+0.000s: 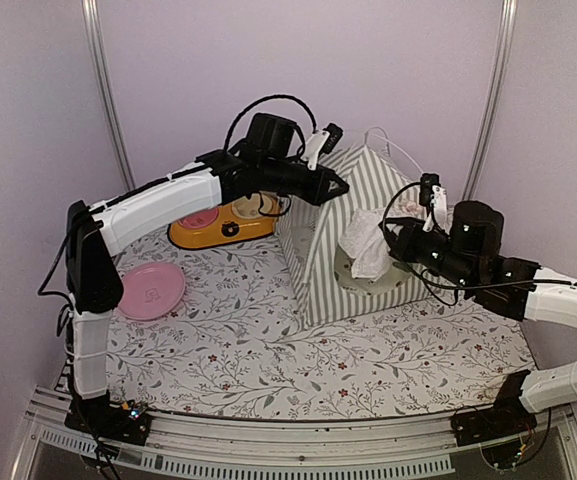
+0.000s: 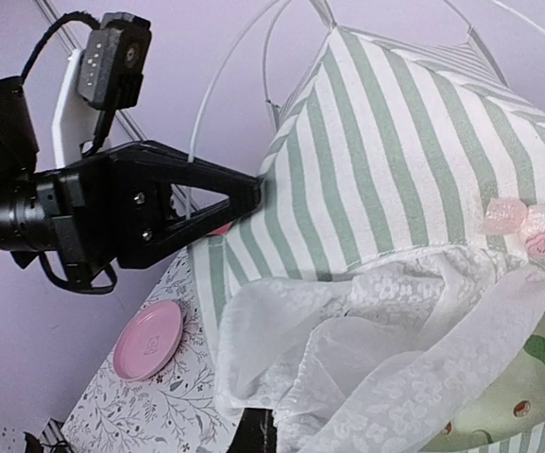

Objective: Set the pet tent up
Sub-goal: Adjust the tent flap on the tent.

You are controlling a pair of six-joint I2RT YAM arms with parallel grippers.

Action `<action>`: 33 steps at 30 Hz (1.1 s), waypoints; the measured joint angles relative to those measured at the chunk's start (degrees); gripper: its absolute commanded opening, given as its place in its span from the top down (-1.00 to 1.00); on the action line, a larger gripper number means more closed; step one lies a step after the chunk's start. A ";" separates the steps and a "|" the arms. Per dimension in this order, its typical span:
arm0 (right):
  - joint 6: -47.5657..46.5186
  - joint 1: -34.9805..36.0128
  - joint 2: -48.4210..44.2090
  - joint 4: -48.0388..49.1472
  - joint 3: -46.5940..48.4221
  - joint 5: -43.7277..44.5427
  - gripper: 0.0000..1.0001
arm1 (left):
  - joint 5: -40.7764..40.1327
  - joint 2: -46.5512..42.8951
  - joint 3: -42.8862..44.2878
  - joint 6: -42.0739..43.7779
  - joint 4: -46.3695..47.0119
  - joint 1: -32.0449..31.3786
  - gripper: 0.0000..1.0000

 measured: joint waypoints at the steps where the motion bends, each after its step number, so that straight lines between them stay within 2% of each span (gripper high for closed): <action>1: 0.09 0.00 -1.55 -1.86 0.20 -0.61 1.00 | 0.26 0.96 1.46 0.72 -0.46 0.00 1.00; 12: 2.23 0.00 -9.86 -17.66 0.50 -3.48 1.00 | 6.49 8.87 11.74 7.48 -0.66 -0.24 1.00; 15: 3.28 -0.26 -10.47 -20.26 -1.07 -3.80 1.00 | 4.31 11.87 15.21 6.84 0.20 -0.35 1.00; 19: 4.31 -1.14 -10.36 -22.93 -1.57 -5.55 0.94 | -1.81 12.96 15.58 4.42 2.54 -0.46 1.00; 21: 4.48 -2.14 -10.08 -23.71 -1.36 -7.26 0.73 | -4.39 12.98 15.54 2.97 3.45 -0.48 0.75; 22: 4.24 -2.99 -9.44 -24.61 -0.90 -8.63 0.55 | -5.07 13.00 15.54 2.45 3.91 -0.48 0.52; 24: 4.07 -4.72 -7.23 -26.64 0.61 -10.86 0.03 | -6.49 13.38 15.54 1.25 5.66 -0.48 0.17; 25: 4.02 -5.27 -6.03 -27.76 1.31 -11.50 -0.18 | -7.02 13.62 15.54 0.79 6.47 -0.44 0.10; 27: 4.04 -5.84 -4.42 -29.99 2.14 -12.55 -0.47 | -7.72 14.16 15.54 0.44 7.28 -0.35 -0.02; 30: 4.20 -5.88 -4.68 -33.46 2.32 -12.96 -0.73 | -8.11 14.49 15.19 -0.26 7.89 -0.33 -0.11; 33: 4.33 -5.88 -7.72 -35.87 2.43 -12.15 -0.77 | -8.63 12.87 11.98 -0.35 9.55 -0.33 -0.13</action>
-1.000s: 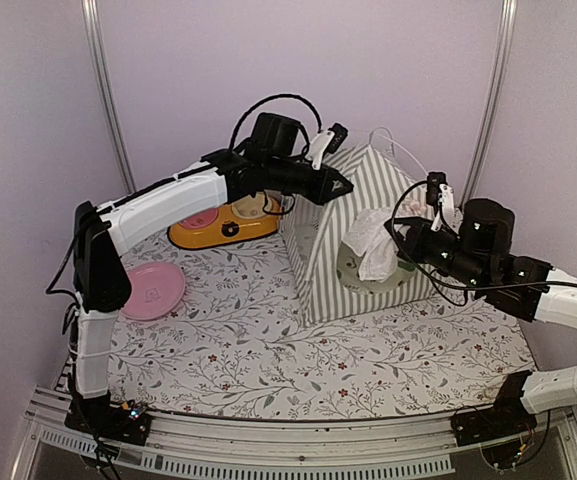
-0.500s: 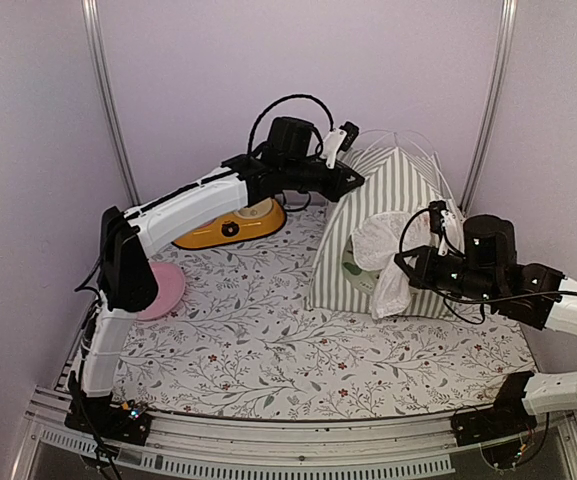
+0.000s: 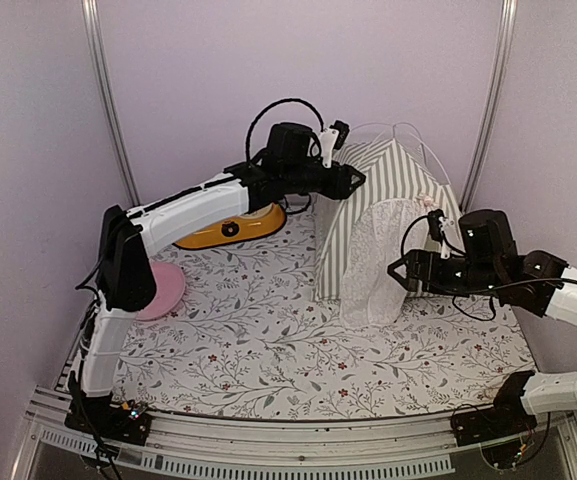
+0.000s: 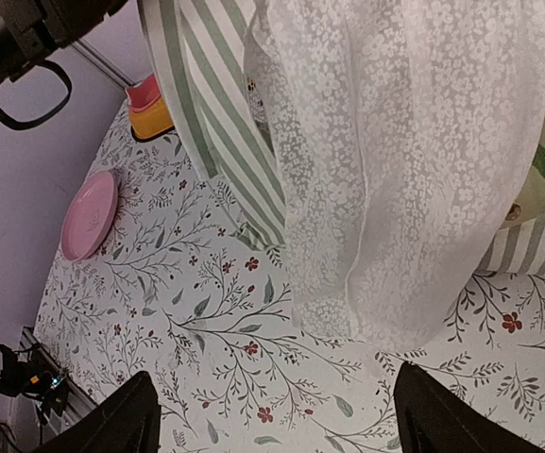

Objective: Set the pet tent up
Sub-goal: Adjust the tent flap on the tent, then reset both arms

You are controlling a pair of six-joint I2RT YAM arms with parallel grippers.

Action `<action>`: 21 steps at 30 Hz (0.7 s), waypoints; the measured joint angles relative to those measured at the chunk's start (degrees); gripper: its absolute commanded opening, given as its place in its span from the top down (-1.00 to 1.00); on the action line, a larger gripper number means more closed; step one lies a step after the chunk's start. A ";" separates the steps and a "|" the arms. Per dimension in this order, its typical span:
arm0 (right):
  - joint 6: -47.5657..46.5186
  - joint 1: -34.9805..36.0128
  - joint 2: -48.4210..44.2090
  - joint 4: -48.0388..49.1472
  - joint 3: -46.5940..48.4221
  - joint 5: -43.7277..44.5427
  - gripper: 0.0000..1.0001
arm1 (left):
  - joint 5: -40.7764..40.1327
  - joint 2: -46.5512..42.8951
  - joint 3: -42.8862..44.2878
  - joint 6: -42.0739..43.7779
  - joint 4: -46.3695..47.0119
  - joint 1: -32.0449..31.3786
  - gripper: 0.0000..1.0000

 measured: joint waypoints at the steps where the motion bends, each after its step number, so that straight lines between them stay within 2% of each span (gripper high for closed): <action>1: 0.04 -0.02 -1.31 -0.79 0.31 0.81 -0.77 | -0.17 -1.18 -2.05 -0.15 0.48 0.00 -0.13; 10: -0.24 -1.62 -4.24 -3.37 4.90 8.44 -0.78 | -4.04 -19.54 -25.05 -3.74 6.32 0.72 -0.11; 13: -1.20 -1.92 -3.32 -3.30 4.94 8.46 -0.87 | -5.88 -26.97 -33.18 -5.70 9.38 1.42 -0.11; 17: -2.62 -2.08 -1.40 -1.88 4.94 6.36 -0.99 | -7.15 -32.11 -40.54 -7.65 11.74 2.67 -0.18; 21: -3.67 -2.08 -0.04 0.92 4.85 3.45 -0.98 | -8.57 -36.26 -49.77 -10.29 12.90 3.96 -0.27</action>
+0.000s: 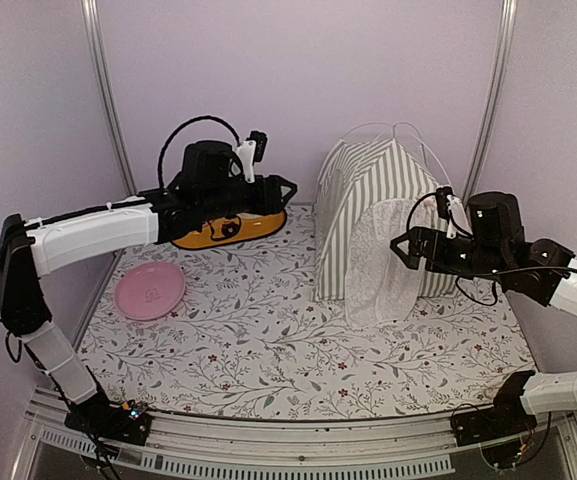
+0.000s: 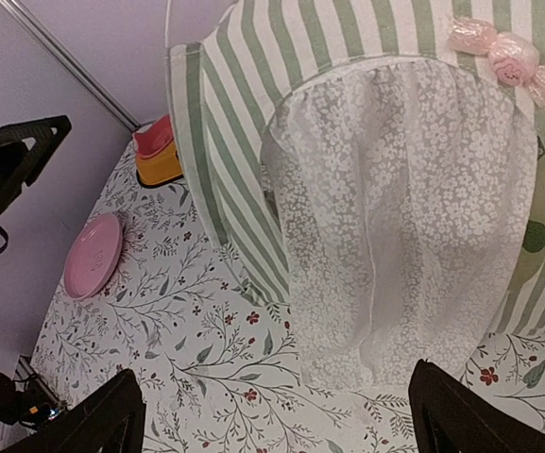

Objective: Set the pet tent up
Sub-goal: Reset both arms

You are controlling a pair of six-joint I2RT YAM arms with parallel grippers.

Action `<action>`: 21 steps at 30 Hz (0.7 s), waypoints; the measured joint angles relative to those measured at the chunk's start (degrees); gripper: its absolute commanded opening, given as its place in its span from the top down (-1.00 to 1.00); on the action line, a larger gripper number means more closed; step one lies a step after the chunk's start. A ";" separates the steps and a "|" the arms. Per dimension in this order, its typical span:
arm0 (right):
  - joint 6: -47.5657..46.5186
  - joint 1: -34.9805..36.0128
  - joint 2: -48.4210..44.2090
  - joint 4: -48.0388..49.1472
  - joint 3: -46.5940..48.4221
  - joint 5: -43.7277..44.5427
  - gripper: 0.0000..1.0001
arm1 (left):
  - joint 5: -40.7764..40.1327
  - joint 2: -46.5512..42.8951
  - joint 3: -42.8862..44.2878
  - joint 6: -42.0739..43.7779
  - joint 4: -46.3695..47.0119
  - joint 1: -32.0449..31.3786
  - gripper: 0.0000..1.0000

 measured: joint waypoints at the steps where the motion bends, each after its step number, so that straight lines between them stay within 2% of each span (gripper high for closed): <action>1: -0.11 0.00 0.13 0.74 -0.04 -0.79 -0.98 | -0.48 -0.74 -1.86 -0.46 0.02 0.22 -0.30; 9: -1.11 1.97 4.17 8.46 -1.27 -6.14 -0.98 | -2.12 -6.71 -18.18 -7.98 1.27 4.57 -0.34; 11: -1.40 2.95 5.77 10.49 -1.55 -6.86 -0.98 | -2.21 -7.50 -21.24 -9.46 1.86 5.40 -0.48; 15: -1.79 4.04 7.67 15.67 -4.20 -8.04 -0.98 | -2.69 -8.59 -27.43 -11.76 3.45 5.75 -0.94; 18: -2.47 4.15 7.72 18.32 -6.95 -7.37 -0.98 | -3.30 -10.34 -32.65 -12.17 4.42 5.75 -0.99; 21: -3.34 3.87 6.36 19.98 -9.44 -2.73 -0.98 | -4.74 -13.38 -37.24 -12.52 4.74 5.75 -0.98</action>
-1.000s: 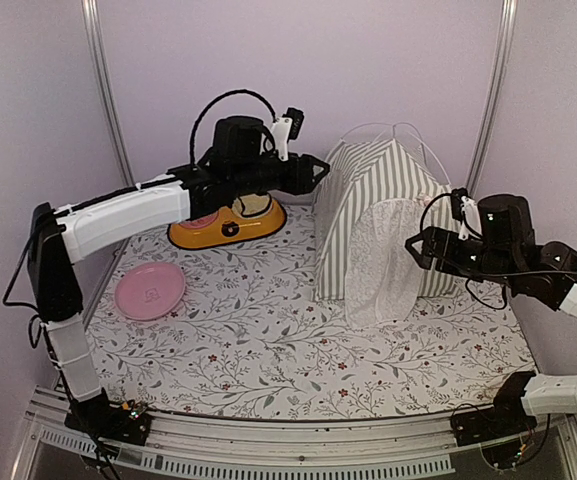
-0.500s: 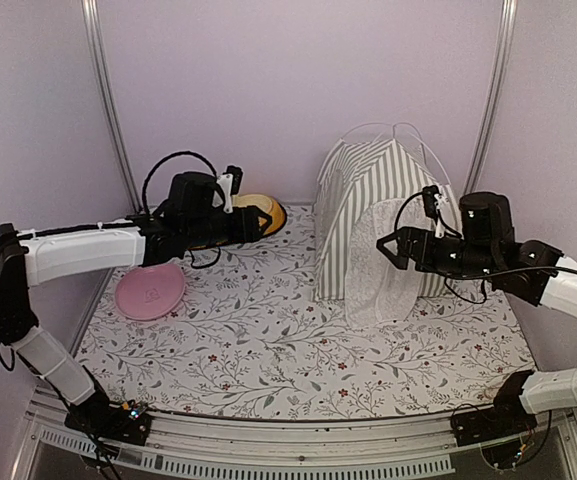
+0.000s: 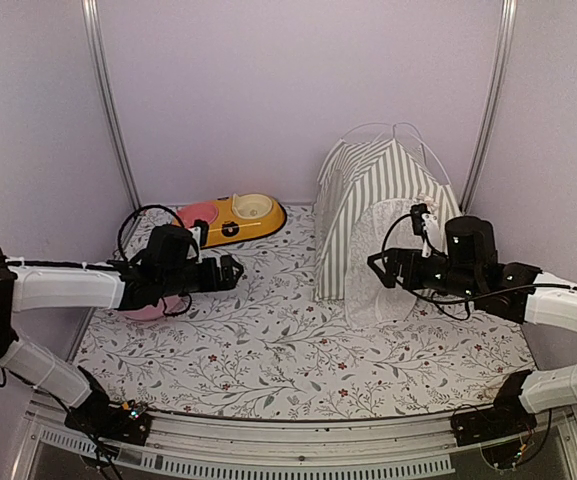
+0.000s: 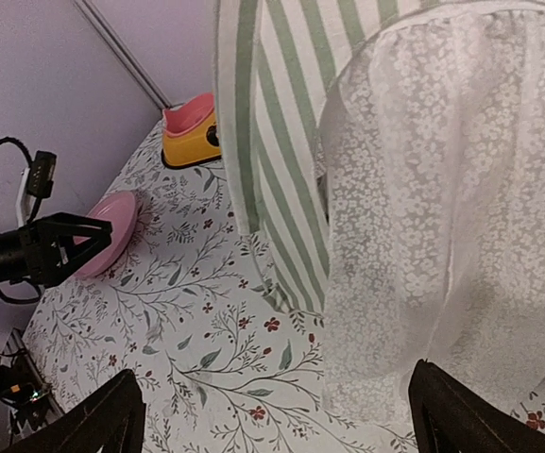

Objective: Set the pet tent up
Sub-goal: Reset both arms

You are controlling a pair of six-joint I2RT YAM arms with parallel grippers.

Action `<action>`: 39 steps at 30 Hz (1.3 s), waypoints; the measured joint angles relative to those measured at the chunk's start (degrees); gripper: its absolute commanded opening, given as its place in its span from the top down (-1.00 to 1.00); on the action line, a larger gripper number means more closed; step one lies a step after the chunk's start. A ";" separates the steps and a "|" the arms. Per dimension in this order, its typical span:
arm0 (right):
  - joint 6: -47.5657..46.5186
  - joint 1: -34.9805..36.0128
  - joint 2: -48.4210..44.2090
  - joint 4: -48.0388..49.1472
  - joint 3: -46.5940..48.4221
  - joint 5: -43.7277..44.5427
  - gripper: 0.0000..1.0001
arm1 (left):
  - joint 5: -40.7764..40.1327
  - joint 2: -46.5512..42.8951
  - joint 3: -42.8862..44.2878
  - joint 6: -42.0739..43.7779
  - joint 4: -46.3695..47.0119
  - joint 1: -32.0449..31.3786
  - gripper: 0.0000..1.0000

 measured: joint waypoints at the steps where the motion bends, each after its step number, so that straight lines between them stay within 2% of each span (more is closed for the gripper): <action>1: -0.42 -0.50 -0.83 0.22 -0.79 1.42 -0.98 | -0.72 -1.60 -1.55 -0.02 0.00 0.00 -0.99; 5: -1.90 -5.09 -5.60 1.44 -4.50 8.33 -0.98 | -2.84 -7.56 -5.09 0.07 0.11 0.04 -0.99; 11: -10.75 -8.76 -16.39 12.59 -18.88 22.29 -0.98 | -6.23 -17.57 -9.29 0.09 0.39 1.46 -0.98; 16: -17.68 -20.92 -20.13 25.05 -28.44 23.93 -0.98 | -10.14 -24.33 -12.39 0.61 0.68 5.01 -0.99; 19: -19.47 -29.33 -16.11 34.56 -32.17 22.88 -0.98 | -12.59 -26.80 -13.60 2.75 1.31 6.93 -0.99; 22: -20.59 -33.92 -8.31 44.89 -34.58 21.53 -0.98 | -14.80 -28.35 -15.13 6.21 3.69 8.44 -0.99; 26: -23.12 -36.68 6.12 60.06 -35.26 20.22 -0.98 | -16.81 -30.88 -19.54 10.16 7.56 10.67 -0.99; 30: -25.24 -37.62 16.83 71.95 -34.75 17.55 -0.98 | -19.56 -31.65 -22.43 14.80 10.29 12.24 -0.99; 32: -26.29 -37.79 21.11 75.12 -33.35 15.72 -0.98 | -21.49 -31.65 -23.45 17.20 11.61 12.35 -0.99; 39: -27.82 -38.86 24.83 79.56 -31.21 11.17 -0.98 | -26.36 -31.10 -26.25 24.09 16.26 13.22 -0.99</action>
